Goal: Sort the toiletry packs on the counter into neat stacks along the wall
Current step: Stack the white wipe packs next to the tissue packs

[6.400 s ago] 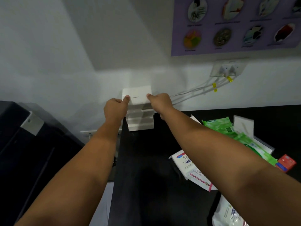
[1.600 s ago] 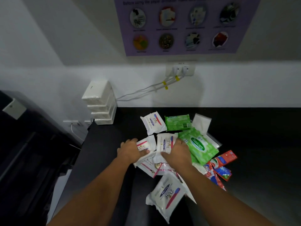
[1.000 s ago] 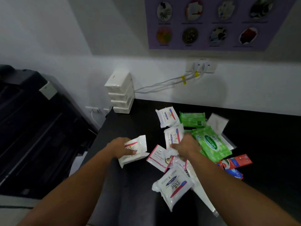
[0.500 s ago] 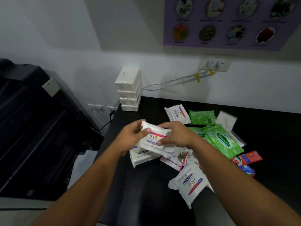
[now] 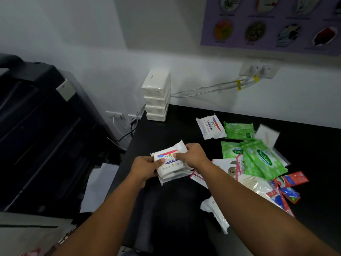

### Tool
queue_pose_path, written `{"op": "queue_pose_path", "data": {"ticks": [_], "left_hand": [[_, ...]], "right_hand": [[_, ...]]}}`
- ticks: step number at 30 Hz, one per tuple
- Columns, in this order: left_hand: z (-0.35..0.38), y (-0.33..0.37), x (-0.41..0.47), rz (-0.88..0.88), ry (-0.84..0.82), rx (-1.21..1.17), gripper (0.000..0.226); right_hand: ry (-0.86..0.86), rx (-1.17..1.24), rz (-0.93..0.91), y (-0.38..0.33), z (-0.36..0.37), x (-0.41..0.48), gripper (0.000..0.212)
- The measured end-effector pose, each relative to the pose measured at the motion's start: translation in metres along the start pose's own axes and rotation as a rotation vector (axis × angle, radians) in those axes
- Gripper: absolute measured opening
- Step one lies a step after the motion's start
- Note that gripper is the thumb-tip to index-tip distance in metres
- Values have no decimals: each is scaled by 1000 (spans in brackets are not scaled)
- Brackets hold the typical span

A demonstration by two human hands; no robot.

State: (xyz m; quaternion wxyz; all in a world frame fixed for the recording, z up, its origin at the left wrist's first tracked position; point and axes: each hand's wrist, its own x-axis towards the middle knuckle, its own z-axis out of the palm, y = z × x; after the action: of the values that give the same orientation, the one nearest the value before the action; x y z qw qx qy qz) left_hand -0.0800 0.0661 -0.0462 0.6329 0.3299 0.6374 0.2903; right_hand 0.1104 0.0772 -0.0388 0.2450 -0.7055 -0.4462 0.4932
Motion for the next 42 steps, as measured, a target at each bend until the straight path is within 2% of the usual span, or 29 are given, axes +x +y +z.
{"op": "queue_pose_path", "data": {"ticks": [5,8,11,16,19,21,23,25,26,29,32,38,42], "left_hand": [[8,-8,7,8,116,107,16],[8,-2,3,-67,60,91,16],[6,3,7,-38,35,130,17],[-3,23,19,-46,-10,388,35],[8,44,30,115,169,796,66],[25,61,38,240,232,883,78],[51,79,49,345,155,898,72],[81,95,61,401,39,925,65],[97,101,68,426,-3,943,63],[137,115,96,508,-82,1054,58],[168,125,124,568,-128,1181,56],[201,136,164,471,-236,1289,74],[207,131,169,438,-225,1177,63]], "right_hand": [[38,-126,13,11,8,3,42],[13,-83,52,14,10,5,45],[10,15,75,20,15,6,37],[28,43,77,17,14,7,39],[139,56,99,11,-8,13,50],[233,152,146,10,-28,21,49],[327,216,161,10,-48,30,44],[415,307,184,15,-67,42,53],[439,396,219,16,-75,45,50],[356,706,382,15,-89,48,18],[289,838,430,20,-90,56,28],[257,964,412,35,-92,72,26],[220,1043,383,35,-97,77,29]]}}
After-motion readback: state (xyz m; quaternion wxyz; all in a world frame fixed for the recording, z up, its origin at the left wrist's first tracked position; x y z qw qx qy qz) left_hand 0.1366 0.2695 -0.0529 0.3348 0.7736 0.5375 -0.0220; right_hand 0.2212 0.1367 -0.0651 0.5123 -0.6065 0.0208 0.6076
